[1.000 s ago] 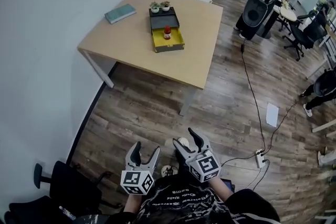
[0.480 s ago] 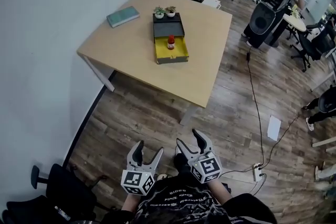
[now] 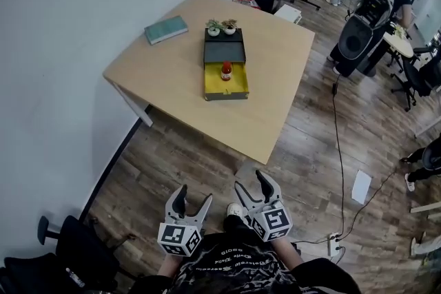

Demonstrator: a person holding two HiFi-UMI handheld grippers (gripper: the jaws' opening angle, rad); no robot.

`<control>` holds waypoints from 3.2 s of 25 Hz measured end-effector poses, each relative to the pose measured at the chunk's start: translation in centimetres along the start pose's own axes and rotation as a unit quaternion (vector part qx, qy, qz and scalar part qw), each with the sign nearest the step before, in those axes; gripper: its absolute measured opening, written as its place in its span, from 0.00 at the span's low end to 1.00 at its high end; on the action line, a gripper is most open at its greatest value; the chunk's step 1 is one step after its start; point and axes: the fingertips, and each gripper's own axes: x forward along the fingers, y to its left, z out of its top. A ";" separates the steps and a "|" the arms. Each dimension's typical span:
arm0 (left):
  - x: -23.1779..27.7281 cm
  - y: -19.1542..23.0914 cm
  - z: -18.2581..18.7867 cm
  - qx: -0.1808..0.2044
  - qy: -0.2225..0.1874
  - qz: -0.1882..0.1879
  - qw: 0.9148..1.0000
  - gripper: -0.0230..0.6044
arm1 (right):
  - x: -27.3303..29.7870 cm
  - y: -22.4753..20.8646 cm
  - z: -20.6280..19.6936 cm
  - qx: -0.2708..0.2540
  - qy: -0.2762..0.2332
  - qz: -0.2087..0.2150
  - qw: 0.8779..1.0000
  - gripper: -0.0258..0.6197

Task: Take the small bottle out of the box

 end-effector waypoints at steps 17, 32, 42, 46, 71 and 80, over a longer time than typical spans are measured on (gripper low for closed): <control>9.5 -3.6 1.8 -0.004 -0.022 0.032 0.999 0.59 | 2.8 -10.9 0.2 0.005 0.021 0.011 1.000 0.49; 12.8 -1.2 2.5 -0.010 -0.015 0.034 0.999 0.59 | 6.8 -12.1 1.1 0.000 0.025 0.021 0.999 0.49; 18.3 3.2 4.0 0.016 0.024 0.005 1.000 0.59 | 13.0 -12.7 2.2 -0.001 0.038 0.003 0.999 0.49; 20.9 5.3 5.8 0.017 0.021 -0.013 1.000 0.59 | 15.9 -13.2 3.0 -0.001 0.039 -0.012 0.999 0.49; 29.1 16.9 12.0 0.040 0.026 -0.085 0.995 0.59 | 29.0 -12.4 6.5 0.009 0.012 -0.090 0.996 0.49; 30.1 18.0 12.6 0.029 0.022 -0.067 0.997 0.59 | 30.1 -13.5 8.1 0.006 0.005 -0.092 0.996 0.49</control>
